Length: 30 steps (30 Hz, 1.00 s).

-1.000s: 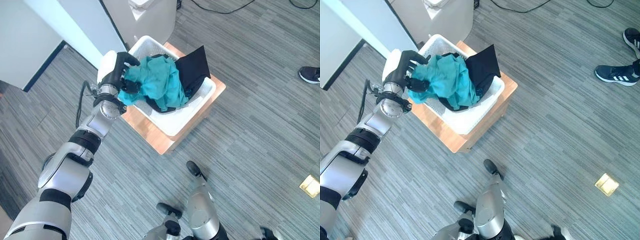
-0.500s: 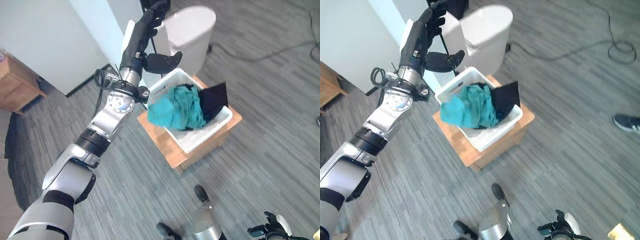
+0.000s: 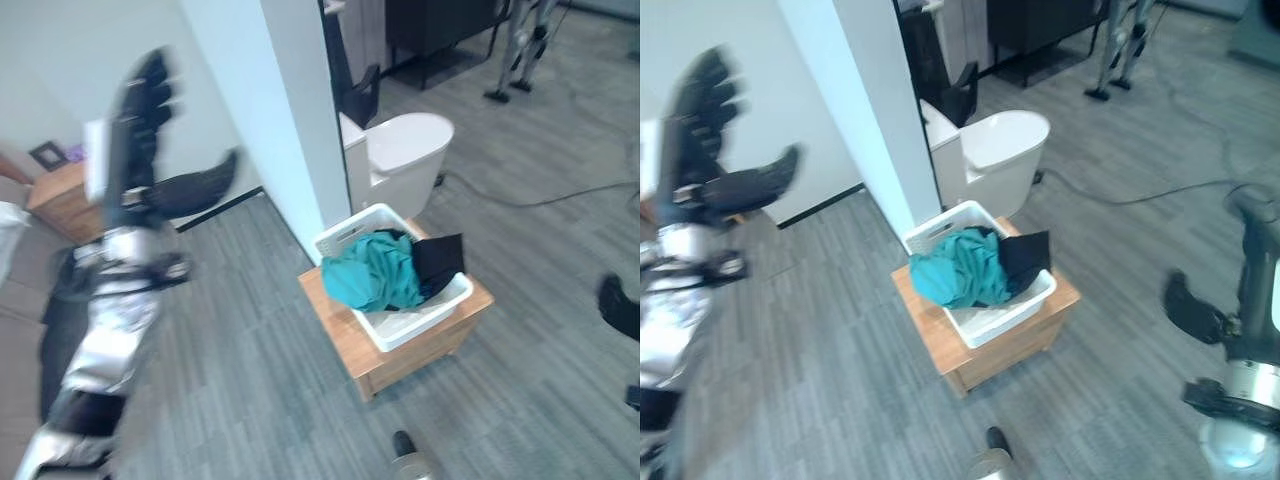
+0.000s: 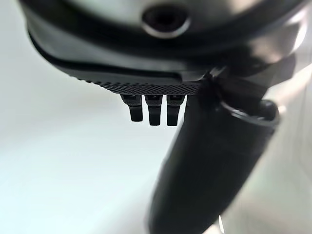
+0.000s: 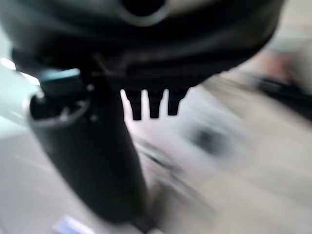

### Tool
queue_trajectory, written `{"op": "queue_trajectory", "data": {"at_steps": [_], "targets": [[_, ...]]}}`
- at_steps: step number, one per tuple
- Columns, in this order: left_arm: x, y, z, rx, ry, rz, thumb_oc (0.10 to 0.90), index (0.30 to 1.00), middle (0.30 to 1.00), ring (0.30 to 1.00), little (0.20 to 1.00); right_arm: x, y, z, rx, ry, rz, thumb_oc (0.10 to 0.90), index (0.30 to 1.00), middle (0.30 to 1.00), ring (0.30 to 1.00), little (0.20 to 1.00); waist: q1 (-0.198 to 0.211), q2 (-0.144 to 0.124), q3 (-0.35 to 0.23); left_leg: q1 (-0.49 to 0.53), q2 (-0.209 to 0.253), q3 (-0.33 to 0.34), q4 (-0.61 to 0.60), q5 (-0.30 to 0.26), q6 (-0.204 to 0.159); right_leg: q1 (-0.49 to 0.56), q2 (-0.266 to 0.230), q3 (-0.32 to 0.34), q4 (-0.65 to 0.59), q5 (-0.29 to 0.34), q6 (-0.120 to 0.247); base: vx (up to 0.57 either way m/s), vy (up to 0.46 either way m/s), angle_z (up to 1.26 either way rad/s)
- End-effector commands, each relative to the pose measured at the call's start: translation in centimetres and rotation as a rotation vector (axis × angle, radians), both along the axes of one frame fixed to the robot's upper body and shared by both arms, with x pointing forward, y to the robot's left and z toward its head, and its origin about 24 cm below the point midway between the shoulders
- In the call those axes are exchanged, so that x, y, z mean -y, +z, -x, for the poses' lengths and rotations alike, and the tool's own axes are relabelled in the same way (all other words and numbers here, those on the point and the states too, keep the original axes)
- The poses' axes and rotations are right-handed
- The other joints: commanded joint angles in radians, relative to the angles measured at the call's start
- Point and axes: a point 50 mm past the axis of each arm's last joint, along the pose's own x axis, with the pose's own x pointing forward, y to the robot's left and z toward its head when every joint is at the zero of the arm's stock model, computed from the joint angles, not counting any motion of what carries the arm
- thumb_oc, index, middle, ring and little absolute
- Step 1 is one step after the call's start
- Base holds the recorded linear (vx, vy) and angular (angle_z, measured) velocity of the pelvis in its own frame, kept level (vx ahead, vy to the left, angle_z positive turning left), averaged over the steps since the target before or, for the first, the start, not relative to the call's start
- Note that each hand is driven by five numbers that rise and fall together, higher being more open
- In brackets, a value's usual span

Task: Pick up bed clothes into laundry basket.

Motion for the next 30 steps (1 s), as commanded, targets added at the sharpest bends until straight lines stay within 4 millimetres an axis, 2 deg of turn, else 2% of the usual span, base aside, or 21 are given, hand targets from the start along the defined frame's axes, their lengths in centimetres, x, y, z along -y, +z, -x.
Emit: {"op": "queue_trajectory", "data": {"at_steps": [1, 2, 3, 5, 7, 10, 11, 13, 14, 16, 17, 18, 20, 23, 24, 25, 26, 27, 28, 29, 30], "targets": [[-1.5, -0.1, 3.7, 0.136, 0.093, 0.017, 0.800, 0.900, 0.900, 0.900, 0.900, -4.7, 2.0, -2.4, 0.101, 0.349, 0.017, 0.800, 0.900, 0.900, 0.900, 0.900, 0.042, 0.000, -0.009, 0.009, 0.062, 0.007, 0.011, 0.054, -0.045, 0.054, -0.017, -0.037, -0.001, -0.167, 0.013, -0.05, 0.008, -0.29], [-1.6, -0.1, 3.9, 0.134, 0.097, 0.018, 0.800, 0.900, 0.900, 0.900, 0.900, -4.9, 2.0, -2.4, 0.098, 0.355, 0.017, 0.800, 0.900, 0.900, 0.900, 0.900, 0.037, 0.000, -0.010, 0.009, 0.061, 0.008, 0.011, 0.053, -0.044, 0.054, -0.018, -0.037, -0.001, -0.167, 0.014, -0.10, -0.008, -0.19], [-1.4, -2.6, 4.4, 0.036, 0.066, 0.060, 0.800, 0.900, 0.900, 0.900, 0.900, -7.6, 2.2, -3.1, 0.107, 0.530, -0.046, 0.800, 0.900, 0.900, 0.900, 0.900, 0.079, -0.014, 0.001, 0.002, 0.054, -0.006, 0.019, 0.052, -0.036, 0.058, -0.024, -0.050, 0.003, -0.162, 0.011, -0.07, -0.006, 0.18], [-1.3, -3.9, 4.5, -0.011, 0.049, 0.096, 0.800, 0.900, 0.900, 0.900, 0.900, -8.8, 2.3, -3.6, 0.098, 0.619, -0.076, 0.800, 0.900, 0.900, 0.900, 0.900, 0.096, -0.027, 0.011, -0.011, 0.057, -0.009, 0.046, 0.041, -0.032, 0.063, -0.033, -0.066, 0.006, -0.161, 0.009, -0.15, 0.005, 0.35], [-0.5, -7.2, 4.8, -0.111, 0.015, 0.206, 0.800, 0.900, 0.900, 0.900, 0.900, -10.8, 2.2, -5.1, 0.051, 0.703, -0.052, 0.800, 0.900, 0.900, 0.900, 0.900, 0.150, -0.064, 0.034, -0.012, 0.076, 0.031, 0.162, -0.034, -0.024, 0.075, -0.067, -0.127, 0.024, -0.170, 0.002, -0.21, 0.072, 0.67], [-0.2, -8.9, 5.1, -0.179, 0.000, 0.237, 0.800, 0.900, 0.900, 0.900, 0.900, -11.1, 2.2, -5.6, 0.039, 0.708, -0.035, 0.800, 0.900, 0.900, 0.900, 0.900, 0.165, -0.084, 0.039, -0.007, 0.121, 0.072, 0.272, -0.068, -0.023, 0.070, -0.082, -0.192, 0.027, -0.163, -0.007, -0.20, 0.095, 1.39], [0.1, -10.3, 5.6, -0.236, 0.008, 0.239, 0.800, 0.900, 0.900, 0.900, 0.900, -10.9, 1.9, -5.9, 0.024, 0.694, -0.039, 0.800, 0.900, 0.900, 0.900, 0.900, 0.184, -0.101, 0.035, 0.008, 0.172, 0.092, 0.358, -0.068, -0.035, 0.067, -0.094, -0.268, 0.020, -0.154, -0.014, -0.24, 0.188, 1.06], [0.2, -11.0, 6.0, -0.267, 0.011, 0.233, 0.800, 0.900, 0.900, 0.900, 0.900, -10.6, 1.6, -6.0, 0.007, 0.683, -0.047, 0.800, 0.900, 0.900, 0.900, 0.900, 0.191, -0.108, 0.031, 0.017, 0.200, 0.096, 0.391, -0.057, -0.046, 0.066, -0.103, -0.311, 0.017, -0.148, -0.014, -0.17, 0.219, 1.39], [0.4, -12.0, 6.5, -0.294, 0.018, 0.255, 0.800, 0.900, 0.900, 0.900, 0.900, -10.1, 1.1, -6.0, -0.012, 0.662, -0.062, 0.800, 0.900, 0.900, 0.900, 0.900, 0.209, -0.114, 0.024, 0.035, 0.238, 0.092, 0.415, -0.035, -0.066, 0.059, -0.119, -0.379, 0.014, -0.137, -0.011, -0.16, 0.315, 1.77], [0.5, -12.5, 6.7, -0.309, 0.016, 0.268, 0.800, 0.900, 0.900, 0.900, 0.900, -9.8, 0.9, -5.9, -0.024, 0.644, -0.052, 0.800, 0.900, 0.900, 0.900, 0.900, 0.211, -0.111, 0.014, 0.041, 0.226, 0.070, 0.374, -0.044, -0.072, 0.056, -0.126, -0.415, 0.013, -0.127, 0.001, -0.17, 0.351, 1.54], [0.9, -12.8, 6.7, -0.325, 0.004, 0.263, 0.800, 0.900, 0.900, 0.900, 0.900, -9.3, 0.4, -6.1, -0.049, 0.606, -0.038, 0.800, 0.900, 0.900, 0.900, 0.900, 0.227, -0.118, 0.000, 0.046, 0.198, 0.086, 0.280, -0.095, -0.072, 0.038, -0.152, -0.465, 0.010, -0.101, 0.026, -0.13, 0.277, 1.32], [1.0, -12.8, 6.7, -0.326, 0.003, 0.262, 0.800, 0.900, 0.900, 0.900, 0.900, -9.2, 0.4, -6.1, -0.048, 0.604, -0.037, 0.800, 0.900, 0.900, 0.900, 0.900, 0.226, -0.119, -0.003, 0.046, 0.191, 0.084, 0.271, -0.094, -0.069, 0.036, -0.157, -0.469, 0.010, -0.098, 0.030, -0.18, 0.437, 1.49], [1.5, -12.8, 6.4, -0.346, -0.023, 0.219, 0.800, 0.900, 0.900, 0.900, 0.900, -8.2, -0.7, -6.2, -0.084, 0.530, -0.048, 0.800, 0.900, 0.900, 0.900, 0.900, 0.257, -0.146, -0.003, 0.031, 0.133, 0.064, 0.133, -0.118, -0.045, 0.022, -0.196, -0.512, 0.034, -0.053, 0.066, -0.11, 0.449, 1.23], [1.3, -12.6, 6.5, -0.352, -0.011, 0.182, 0.800, 0.900, 0.900, 0.900, 0.900, -7.8, -2.0, -6.5, -0.121, 0.488, -0.103, 0.800, 0.900, 0.900, 0.900, 0.900, 0.284, -0.170, 0.007, 0.036, 0.085, 0.043, 0.040, -0.105, -0.028, 0.013, -0.233, -0.545, 0.061, -0.020, 0.104, -0.09, 0.342, 0.97], [1.3, -12.6, 6.5, -0.352, -0.011, 0.182, 0.800, 0.900, 0.900, 0.900, 0.900, -7.8, -2.0, -6.5, -0.120, 0.488, -0.103, 0.800, 0.900, 0.900, 0.900, 0.900, 0.284, -0.171, 0.007, 0.037, 0.083, 0.043, 0.037, -0.103, -0.027, 0.013, -0.235, -0.545, 0.061, -0.019, 0.105, -0.07, 0.472, 0.91], [1.3, -12.6, 6.7, -0.351, -0.012, 0.174, 0.800, 0.900, 0.900, 0.900, 0.900, -7.1, -3.9, -6.4, -0.181, 0.414, -0.127, 0.800, 0.900, 0.900, 0.900, 0.900, 0.313, -0.184, 0.030, 0.017, 0.034, -0.012, 0.012, -0.126, 0.001, 0.011, -0.261, -0.524, 0.075, 0.039, 0.157, -0.04, 0.320, 0.69], [1.3, -12.6, 6.7, -0.351, -0.013, 0.172, 0.800, 0.900, 0.900, 0.900, 0.900, -7.1, -3.9, -6.4, -0.180, 0.412, -0.127, 0.800, 0.900, 0.900, 0.900, 0.900, 0.313, -0.186, 0.030, 0.015, 0.030, -0.014, 0.012, -0.128, 0.004, 0.011, -0.265, -0.525, 0.074, 0.044, 0.162, -0.05, 0.387, 0.81], [1.5, -12.4, 6.4, -0.344, -0.027, 0.175, 0.800, 0.900, 0.900, 0.900, 0.900, -6.5, -4.6, -6.2, -0.204, 0.364, -0.120, 0.800, 0.900, 0.900, 0.900, 0.900, 0.312, -0.187, 0.038, 0.003, 0.022, -0.043, 0.012, -0.135, 0.010, 0.000, -0.262, -0.476, 0.074, 0.063, 0.178, 0.04, 0.250, 1.25], [2.2, -12.2, 5.7, -0.334, -0.072, 0.169, 0.800, 0.900, 0.900, 0.900, 0.900, -5.3, -5.7, -5.5, -0.246, 0.282, -0.109, 0.800, 0.900, 0.900, 0.900, 0.900, 0.303, -0.181, 0.047, -0.017, 0.001, -0.109, 0.010, -0.151, 0.029, -0.021, -0.235, -0.334, 0.076, 0.046, 0.189, 0.04, 0.237, 1.05], [2.2, -12.2, 5.7, -0.334, -0.074, 0.168, 0.800, 0.900, 0.900, 0.900, 0.900, -5.3, -5.7, -5.5, -0.245, 0.279, -0.109, 0.800, 0.900, 0.900, 0.900, 0.900, 0.305, -0.180, 0.047, -0.018, 0.001, -0.109, 0.010, -0.152, 0.030, -0.022, -0.236, -0.334, 0.079, 0.044, 0.189, 0.03, 0.248, 1.41], [2.6, -12.0, 5.3, -0.324, -0.094, 0.160, 0.800, 0.900, 0.900, 0.900, 0.900, -4.2, -6.2, -4.8, -0.262, 0.214, -0.098, 0.800, 0.900, 0.900, 0.900, 0.900, 0.299, -0.183, 0.050, -0.043, -0.021, -0.150, 0.007, -0.135, 0.044, -0.038, -0.223, -0.252, 0.087, 0.040, 0.186, 0.03, 0.172, 1.17]]}}
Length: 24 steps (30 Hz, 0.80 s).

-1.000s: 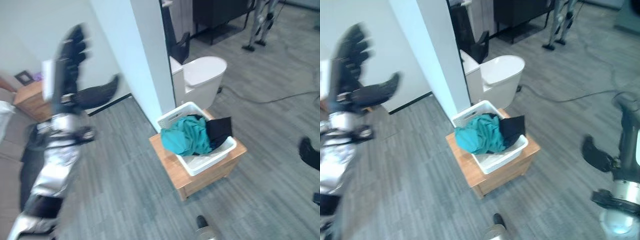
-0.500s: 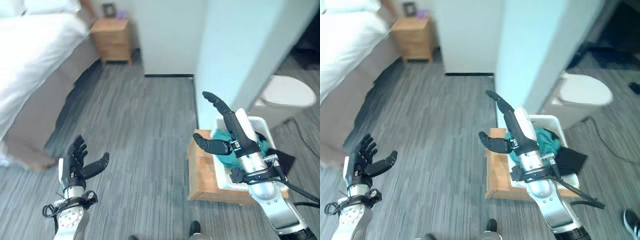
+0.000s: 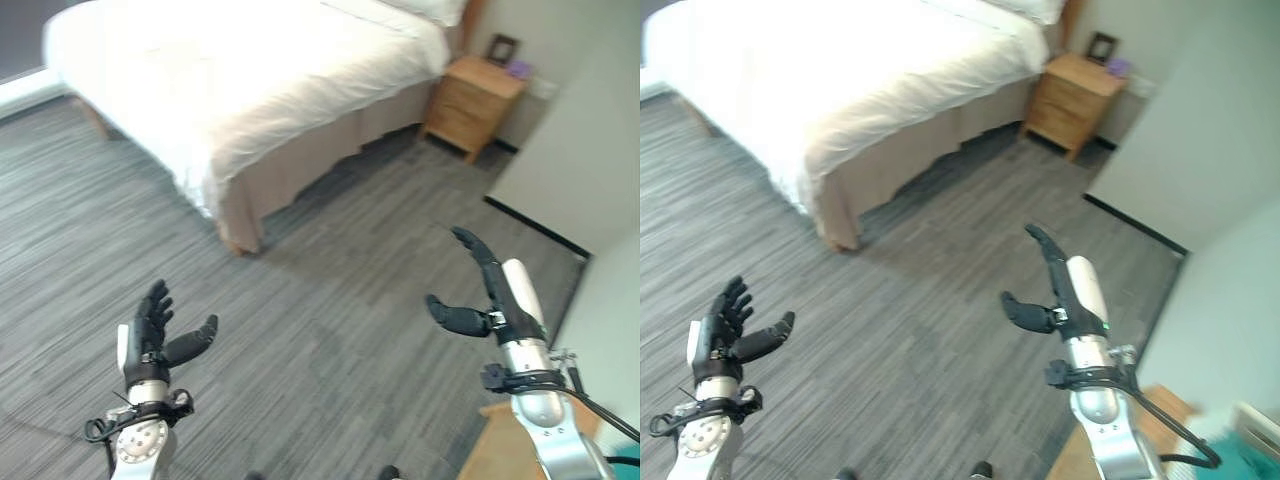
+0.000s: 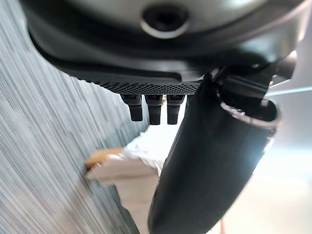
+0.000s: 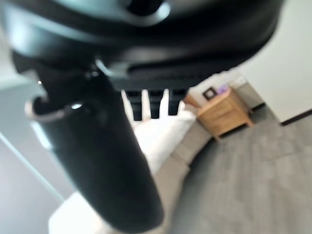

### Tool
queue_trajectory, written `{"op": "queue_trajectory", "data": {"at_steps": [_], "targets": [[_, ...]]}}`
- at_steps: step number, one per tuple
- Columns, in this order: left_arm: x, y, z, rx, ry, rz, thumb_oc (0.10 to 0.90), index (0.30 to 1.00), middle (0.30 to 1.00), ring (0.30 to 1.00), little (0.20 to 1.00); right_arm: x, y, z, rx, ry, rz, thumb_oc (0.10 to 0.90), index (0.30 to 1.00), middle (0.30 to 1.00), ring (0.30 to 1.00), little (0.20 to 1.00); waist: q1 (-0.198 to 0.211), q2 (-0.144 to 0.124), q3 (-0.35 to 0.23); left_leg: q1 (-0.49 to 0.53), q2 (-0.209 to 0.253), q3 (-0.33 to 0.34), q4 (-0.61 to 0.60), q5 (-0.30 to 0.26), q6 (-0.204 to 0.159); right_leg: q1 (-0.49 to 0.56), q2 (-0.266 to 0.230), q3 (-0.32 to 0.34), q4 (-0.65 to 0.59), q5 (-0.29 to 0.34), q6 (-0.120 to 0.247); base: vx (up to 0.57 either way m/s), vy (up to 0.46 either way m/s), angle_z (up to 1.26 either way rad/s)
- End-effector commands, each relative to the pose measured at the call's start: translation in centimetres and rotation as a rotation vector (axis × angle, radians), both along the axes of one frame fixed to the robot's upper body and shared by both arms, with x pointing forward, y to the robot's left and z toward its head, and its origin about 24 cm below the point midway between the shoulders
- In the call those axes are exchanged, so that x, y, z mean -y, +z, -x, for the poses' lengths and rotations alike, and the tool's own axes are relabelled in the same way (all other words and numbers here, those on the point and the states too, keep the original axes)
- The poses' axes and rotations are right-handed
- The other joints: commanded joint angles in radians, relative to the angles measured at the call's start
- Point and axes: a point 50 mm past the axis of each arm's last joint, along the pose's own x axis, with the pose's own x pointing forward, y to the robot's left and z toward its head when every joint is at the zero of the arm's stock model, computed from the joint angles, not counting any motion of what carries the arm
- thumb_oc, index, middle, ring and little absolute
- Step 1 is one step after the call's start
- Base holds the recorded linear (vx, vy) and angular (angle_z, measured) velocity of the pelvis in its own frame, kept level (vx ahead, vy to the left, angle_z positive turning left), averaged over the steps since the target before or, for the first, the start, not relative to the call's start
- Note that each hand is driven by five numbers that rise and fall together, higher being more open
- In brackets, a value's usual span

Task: Pick up bed clothes into laundry basket.

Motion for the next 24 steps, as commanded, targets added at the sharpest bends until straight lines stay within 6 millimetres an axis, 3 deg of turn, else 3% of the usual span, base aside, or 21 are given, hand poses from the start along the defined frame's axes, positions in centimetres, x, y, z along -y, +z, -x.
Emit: {"op": "queue_trajectory", "data": {"at_steps": [1, 4, 5, 7, 9, 16, 24], "targets": [[-1.0, 7.1, -2.5, 0.326, -0.059, -0.148, 0.800, 0.900, 0.900, 0.900, 0.900, 0.7, 3.7, -0.6, 0.227, -0.068, 0.090, 0.800, 0.900, 0.900, 0.900, 0.900, -0.012, -0.058, 0.005, 0.084, 0.014, -0.050, -0.061, -0.129, -0.050, -0.062, 0.063, 0.188, -0.105, -0.007, 0.109, 0.06, 0.239, 1.43], [-0.2, 6.9, -3.1, 0.320, -0.098, -0.165, 0.800, 0.900, 0.900, 0.900, 0.900, 2.9, 2.8, 0.8, 0.182, -0.179, 0.126, 0.800, 0.900, 0.900, 0.900, 0.900, -0.038, -0.041, -0.002, 0.054, -0.027, -0.158, -0.061, -0.129, -0.026, -0.050, 0.136, 0.332, -0.031, -0.106, 0.079, 0.11, 0.189, 1.52], [0.1, 6.9, -3.3, 0.320, -0.104, -0.161, 0.800, 0.900, 0.900, 0.900, 0.900, 3.4, 2.6, 1.0, 0.174, -0.204, 0.124, 0.800, 0.900, 0.900, 0.900, 0.900, -0.044, -0.036, -0.007, 0.052, -0.037, -0.178, -0.061, -0.129, -0.021, -0.040, 0.160, 0.352, -0.015, -0.133, 0.066, 0.11, 0.109, 1.69], [0.1, 6.9, -3.6, 0.312, -0.100, -0.170, 0.800, 0.900, 0.900, 0.900, 0.900, 3.7, 2.2, 1.2, 0.173, -0.244, 0.096, 0.800, 0.900, 0.900, 0.900, 0.900, -0.038, -0.034, -0.013, 0.054, -0.046, -0.194, -0.061, -0.124, -0.016, -0.035, 0.166, 0.329, -0.016, -0.136, 0.054, 0.04, 0.027, 1.10], [0.8, 6.0, -3.2, 0.279, -0.118, -0.146, 0.800, 0.900, 0.900, 0.900, 0.900, 3.7, 1.4, 0.7, 0.146, -0.252, 0.082, 0.800, 0.900, 0.900, 0.900, 0.900, -0.001, -0.040, -0.032, 0.051, -0.059, -0.200, -0.061, -0.123, -0.015, 0.014, 0.143, 0.255, -0.097, -0.146, 0.047, -0.01, -0.043, 0.10], [2.1, 4.0, -2.5, 0.204, -0.159, -0.078, 0.800, 0.900, 0.900, 0.900, 0.900, 2.8, 1.0, 0.3, 0.109, -0.192, 0.120, 0.800, 0.900, 0.900, 0.900, 0.900, 0.021, -0.037, -0.059, 0.064, -0.060, -0.195, -0.061, -0.112, -0.029, 0.077, 0.141, 0.230, -0.188, -0.137, 0.044, 0.01, -0.028, 0.05], [3.2, 3.9, -2.9, 0.206, -0.194, -0.055, 0.800, 0.900, 0.900, 0.900, 0.900, 2.3, 0.7, 0.2, 0.083, -0.155, 0.142, 0.800, 0.900, 0.900, 0.900, 0.900, 0.014, -0.033, -0.075, 0.081, -0.052, -0.198, -0.061, -0.107, -0.038, 0.098, 0.151, 0.227, -0.201, -0.153, 0.031, -0.02, -0.043, 0.02]]}}
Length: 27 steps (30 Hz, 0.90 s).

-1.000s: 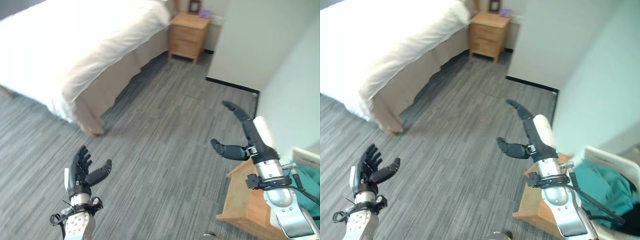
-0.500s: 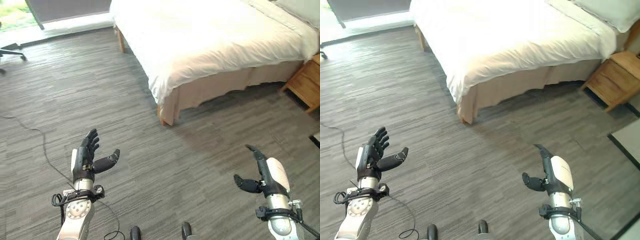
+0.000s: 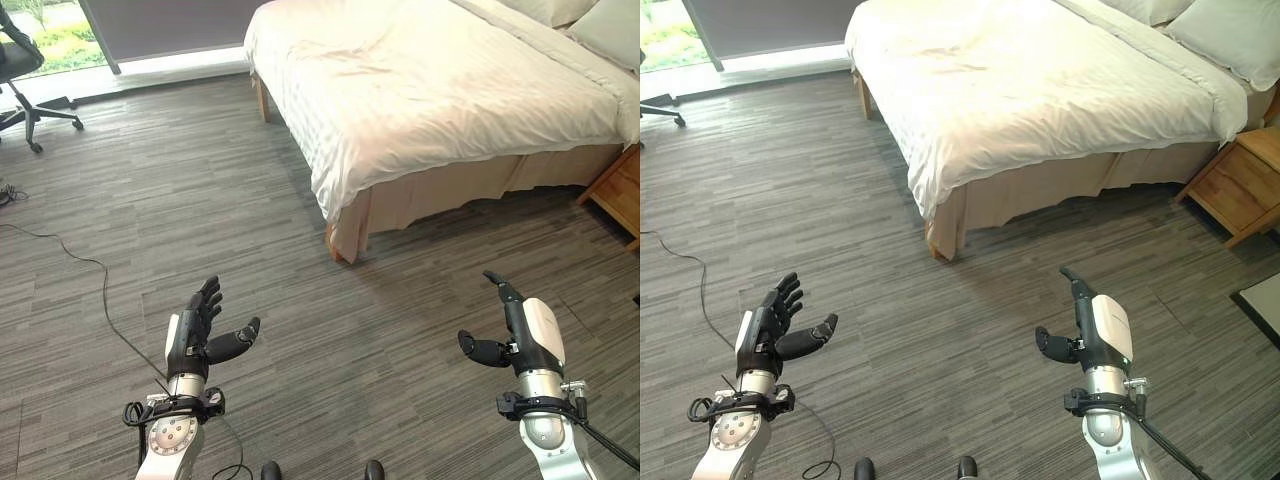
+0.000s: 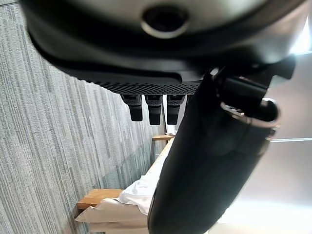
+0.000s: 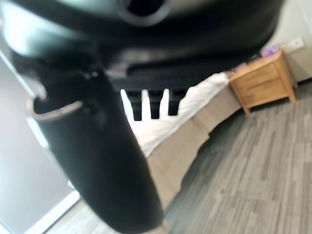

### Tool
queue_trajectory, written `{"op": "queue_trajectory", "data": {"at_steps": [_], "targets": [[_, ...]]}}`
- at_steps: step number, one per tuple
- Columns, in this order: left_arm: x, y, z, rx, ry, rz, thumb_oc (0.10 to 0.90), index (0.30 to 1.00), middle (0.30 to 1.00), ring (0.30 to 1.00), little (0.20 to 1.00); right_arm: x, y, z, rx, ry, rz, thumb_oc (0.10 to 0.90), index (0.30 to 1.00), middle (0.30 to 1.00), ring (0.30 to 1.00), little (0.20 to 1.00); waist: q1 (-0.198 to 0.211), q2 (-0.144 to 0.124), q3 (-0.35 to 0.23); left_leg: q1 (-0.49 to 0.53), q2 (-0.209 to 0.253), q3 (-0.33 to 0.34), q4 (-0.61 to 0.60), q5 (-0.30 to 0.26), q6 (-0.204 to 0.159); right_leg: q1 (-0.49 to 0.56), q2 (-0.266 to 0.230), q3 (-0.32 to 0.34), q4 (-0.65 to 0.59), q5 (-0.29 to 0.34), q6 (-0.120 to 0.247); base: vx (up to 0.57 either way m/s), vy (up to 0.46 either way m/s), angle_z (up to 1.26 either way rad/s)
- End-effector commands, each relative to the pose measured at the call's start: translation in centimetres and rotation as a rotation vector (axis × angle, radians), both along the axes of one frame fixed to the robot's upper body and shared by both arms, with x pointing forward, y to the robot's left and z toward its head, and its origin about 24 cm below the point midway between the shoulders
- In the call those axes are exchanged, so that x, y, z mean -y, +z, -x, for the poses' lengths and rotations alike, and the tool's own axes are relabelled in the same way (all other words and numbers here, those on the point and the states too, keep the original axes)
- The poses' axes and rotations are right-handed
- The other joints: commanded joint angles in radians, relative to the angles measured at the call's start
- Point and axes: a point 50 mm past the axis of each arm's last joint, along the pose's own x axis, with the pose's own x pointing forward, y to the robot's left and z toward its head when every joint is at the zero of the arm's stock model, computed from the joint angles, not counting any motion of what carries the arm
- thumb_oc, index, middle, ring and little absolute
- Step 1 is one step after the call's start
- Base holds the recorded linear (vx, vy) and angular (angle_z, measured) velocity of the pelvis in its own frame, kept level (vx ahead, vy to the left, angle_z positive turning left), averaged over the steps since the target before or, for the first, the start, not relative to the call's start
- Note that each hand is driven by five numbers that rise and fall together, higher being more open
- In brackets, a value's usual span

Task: Pick up bed clothes into laundry basket.

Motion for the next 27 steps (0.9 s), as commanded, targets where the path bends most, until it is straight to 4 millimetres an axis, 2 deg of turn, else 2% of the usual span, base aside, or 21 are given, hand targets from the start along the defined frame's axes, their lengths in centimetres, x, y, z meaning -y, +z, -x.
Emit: {"op": "queue_trajectory", "data": {"at_steps": [1, 7, 10, 12, 17, 22, 27], "targets": [[0.4, 4.1, -2.0, 0.216, -0.054, -0.045, 0.800, 0.900, 0.900, 0.900, 0.900, 1.7, 3.5, -0.6, 0.157, -0.020, 0.106, 0.800, 0.900, 0.900, 0.900, 0.900, 0.007, 0.005, -0.089, 0.016, 0.023, 0.034, 0.003, -0.125, -0.017, 0.035, -0.010, -0.054, 0.022, -0.116, 0.019, -0.01, -0.052, -0.09], [0.4, 4.7, -1.9, 0.243, -0.044, -0.029, 0.800, 0.900, 0.900, 0.900, 0.900, 1.4, 4.5, -0.8, 0.187, 0.017, 0.132, 0.800, 0.900, 0.900, 0.900, 0.900, -0.005, 0.008, -0.086, 0.023, 0.034, 0.041, 0.003, -0.116, -0.022, 0.033, -0.002, -0.041, 0.020, -0.126, 0.006, -0.02, -0.073, -0.08], [0.1, 4.4, -1.7, 0.232, -0.025, -0.016, 0.800, 0.900, 0.900, 0.900, 0.900, 0.7, 5.5, -1.0, 0.214, 0.069, 0.150, 0.800, 0.900, 0.900, 0.900, 0.900, -0.016, 0.011, -0.077, 0.032, 0.040, 0.053, 0.003, -0.111, -0.025, 0.030, 0.003, -0.027, 0.025, -0.134, -0.002, -0.04, -0.076, -0.07], [-0.7, 3.7, -0.9, 0.198, 0.018, 0.005, 0.800, 0.900, 0.900, 0.900, 0.900, -0.4, 6.2, -1.4, 0.234, 0.142, 0.115, 0.800, 0.900, 0.900, 0.900, 0.900, -0.040, 0.016, -0.061, 0.039, 0.048, 0.068, 0.003, -0.106, -0.028, 0.030, 0.008, -0.002, 0.021, -0.140, -0.012, -0.06, -0.087, -0.20], [-2.0, 2.3, 0.7, 0.126, 0.085, 0.018, 0.800, 0.900, 0.900, 0.900, 0.900, -2.1, 6.0, -1.7, 0.232, 0.217, 0.000, 0.800, 0.900, 0.900, 0.900, 0.900, -0.085, 0.036, -0.027, 0.048, 0.057, 0.100, 0.003, -0.099, -0.031, 0.021, 0.014, 0.042, 0.016, -0.140, -0.027, -0.07, -0.029, -0.27], [-2.6, 1.7, 1.3, 0.092, 0.102, 0.013, 0.800, 0.900, 0.900, 0.900, 0.900, -2.5, 5.7, -1.7, 0.225, 0.231, -0.061, 0.800, 0.900, 0.900, 0.900, 0.900, -0.100, 0.044, -0.019, 0.058, 0.065, 0.127, 0.003, -0.095, -0.038, 0.020, 0.016, 0.060, 0.006, -0.140, -0.036, -0.02, -0.026, -0.21], [-2.4, 1.4, 1.4, 0.075, 0.082, 0.016, 0.800, 0.900, 0.900, 0.900, 0.900, -2.2, 5.5, -1.5, 0.206, 0.222, -0.063, 0.800, 0.900, 0.900, 0.900, 0.900, -0.103, 0.043, -0.017, 0.059, 0.072, 0.129, 0.003, -0.087, -0.045, 0.027, 0.022, 0.055, 0.007, -0.146, -0.043, -0.01, -0.040, -0.06]]}}
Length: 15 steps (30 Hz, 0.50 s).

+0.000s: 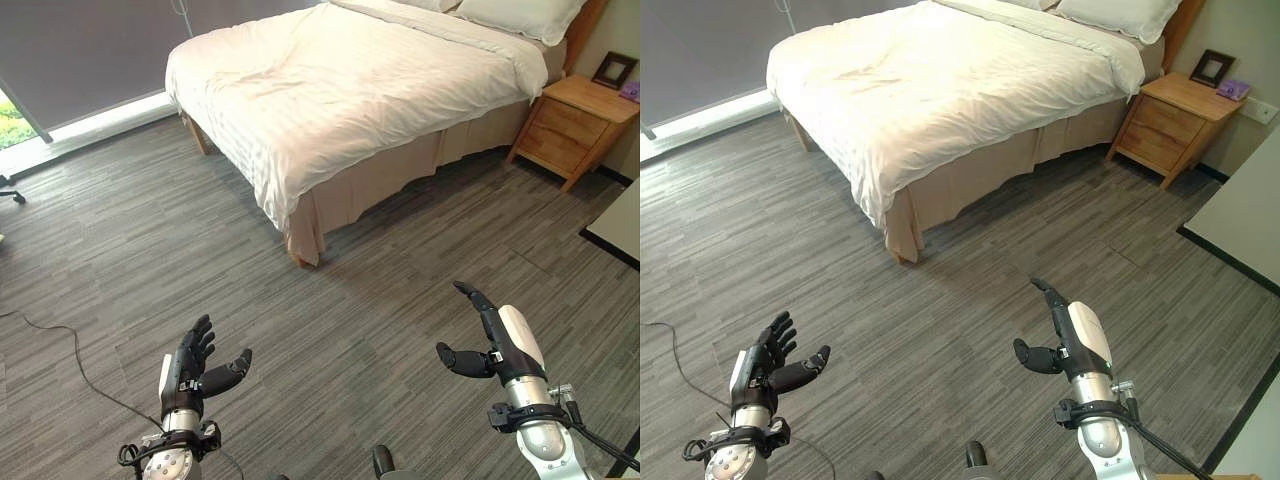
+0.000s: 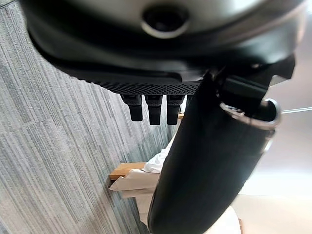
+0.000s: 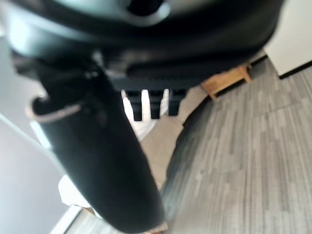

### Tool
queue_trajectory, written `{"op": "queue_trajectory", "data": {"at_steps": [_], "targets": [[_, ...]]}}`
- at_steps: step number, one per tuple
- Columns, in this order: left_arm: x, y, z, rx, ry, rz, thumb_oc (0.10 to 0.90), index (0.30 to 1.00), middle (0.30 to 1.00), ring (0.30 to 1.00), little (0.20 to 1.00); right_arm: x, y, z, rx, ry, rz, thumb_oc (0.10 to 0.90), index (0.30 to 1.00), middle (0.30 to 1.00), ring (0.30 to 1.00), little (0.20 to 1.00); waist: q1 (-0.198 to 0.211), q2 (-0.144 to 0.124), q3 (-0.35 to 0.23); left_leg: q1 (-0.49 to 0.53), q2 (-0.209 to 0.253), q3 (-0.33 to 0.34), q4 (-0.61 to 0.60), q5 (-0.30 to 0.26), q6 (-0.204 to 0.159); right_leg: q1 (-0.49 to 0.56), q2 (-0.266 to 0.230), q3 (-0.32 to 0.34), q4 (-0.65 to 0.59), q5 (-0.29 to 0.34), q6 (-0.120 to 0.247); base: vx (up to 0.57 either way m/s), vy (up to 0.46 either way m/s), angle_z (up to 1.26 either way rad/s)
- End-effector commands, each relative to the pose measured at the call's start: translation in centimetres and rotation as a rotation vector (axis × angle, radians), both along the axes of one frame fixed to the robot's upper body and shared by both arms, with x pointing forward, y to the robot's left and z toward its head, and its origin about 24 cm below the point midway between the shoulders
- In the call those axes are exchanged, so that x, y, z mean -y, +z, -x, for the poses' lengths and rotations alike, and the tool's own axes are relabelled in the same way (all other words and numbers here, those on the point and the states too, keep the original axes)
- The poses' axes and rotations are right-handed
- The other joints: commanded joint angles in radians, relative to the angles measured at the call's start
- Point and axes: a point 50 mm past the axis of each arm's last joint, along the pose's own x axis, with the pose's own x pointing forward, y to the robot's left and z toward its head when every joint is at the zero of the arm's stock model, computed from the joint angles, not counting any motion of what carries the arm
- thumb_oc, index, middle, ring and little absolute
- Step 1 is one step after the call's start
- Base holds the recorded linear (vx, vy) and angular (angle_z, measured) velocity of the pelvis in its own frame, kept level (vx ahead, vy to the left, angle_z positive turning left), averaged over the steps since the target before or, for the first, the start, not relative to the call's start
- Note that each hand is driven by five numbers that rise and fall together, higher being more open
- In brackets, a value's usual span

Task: Pick up bed clothes into laundry basket.

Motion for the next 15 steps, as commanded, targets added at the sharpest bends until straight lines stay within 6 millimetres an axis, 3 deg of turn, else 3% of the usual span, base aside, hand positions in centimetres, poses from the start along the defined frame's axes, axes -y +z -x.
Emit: {"op": "queue_trajectory", "data": {"at_steps": [1, 7, 15], "targets": [[-1.9, 4.4, -2.5, 0.228, -0.012, -0.087, 0.800, 0.900, 0.900, 0.900, 0.900, -0.3, 5.5, -2.3, 0.282, 0.053, 0.005, 0.800, 0.900, 0.900, 0.900, 0.900, 0.004, -0.040, -0.005, 0.044, 0.032, -0.002, 0.007, -0.105, -0.025, 0.088, -0.019, -0.060, 0.015, -0.164, 0.002, -0.01, -0.032, 0.01], [-1.6, 4.3, -2.3, 0.216, -0.026, -0.086, 0.800, 0.900, 0.900, 0.900, 0.900, 0.2, 5.4, -2.0, 0.278, 0.026, 0.005, 0.800, 0.900, 0.900, 0.900, 0.900, 0.005, -0.033, 0.004, 0.049, 0.040, -0.008, 0.007, -0.101, -0.030, 0.094, -0.009, -0.064, 0.025, -0.175, -0.008, 0.00, -0.037, 0.01], [-1.1, 4.0, -2.5, 0.211, -0.039, -0.076, 0.800, 0.900, 0.900, 0.900, 0.900, 0.6, 7.1, -2.3, 0.379, -0.001, 0.045, 0.800, 0.900, 0.900, 0.900, 0.900, 0.009, -0.012, 0.025, 0.039, 0.067, -0.010, 0.007, -0.075, -0.048, 0.082, 0.016, -0.062, 0.043, -0.201, -0.028, -0.01, -0.089, 0.01]]}}
